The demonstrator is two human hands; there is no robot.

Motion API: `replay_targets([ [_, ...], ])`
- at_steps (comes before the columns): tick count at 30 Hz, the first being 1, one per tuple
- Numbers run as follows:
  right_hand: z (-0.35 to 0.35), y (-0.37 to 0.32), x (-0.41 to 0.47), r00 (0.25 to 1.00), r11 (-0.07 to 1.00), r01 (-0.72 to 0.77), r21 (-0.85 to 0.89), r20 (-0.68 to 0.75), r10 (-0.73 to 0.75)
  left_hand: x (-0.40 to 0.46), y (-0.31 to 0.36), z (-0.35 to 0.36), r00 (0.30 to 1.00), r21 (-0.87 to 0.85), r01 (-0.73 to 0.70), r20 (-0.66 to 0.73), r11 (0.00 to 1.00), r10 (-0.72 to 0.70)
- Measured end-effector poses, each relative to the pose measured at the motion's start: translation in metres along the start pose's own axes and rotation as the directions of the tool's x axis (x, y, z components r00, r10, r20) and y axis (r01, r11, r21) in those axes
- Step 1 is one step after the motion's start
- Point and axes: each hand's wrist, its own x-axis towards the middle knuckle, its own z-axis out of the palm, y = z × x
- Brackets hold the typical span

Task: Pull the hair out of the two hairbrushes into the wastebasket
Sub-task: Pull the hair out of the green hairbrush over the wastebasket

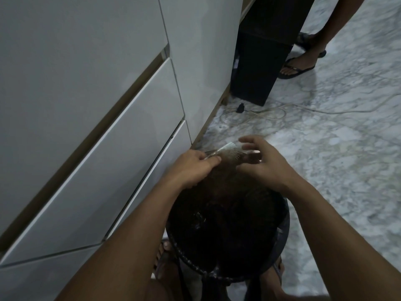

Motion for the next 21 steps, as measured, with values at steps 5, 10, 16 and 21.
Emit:
replay_targets([
  [5,0.012,0.001,0.003,0.962,0.930,0.242,-0.277,-0.055,-0.267,0.000,0.005,0.002,1.000,0.005,0.004,0.025,1.000,-0.004],
  [10,0.009,0.001,0.003,0.901,0.912,0.207,-0.355,-0.295,-0.319,-0.001,0.001,0.003,0.993,0.066,-0.005,0.120,0.998,-0.003],
  [16,-0.002,0.009,0.007,0.897,0.968,0.016,-0.250,-0.424,-0.124,0.001,-0.003,-0.002,0.995,0.044,0.014,0.101,0.999,-0.019],
  [21,0.002,0.003,0.004,0.972,0.986,0.081,-0.144,-0.208,-0.111,0.001,-0.002,0.000,0.995,0.064,0.012,0.103,0.998,-0.018],
])
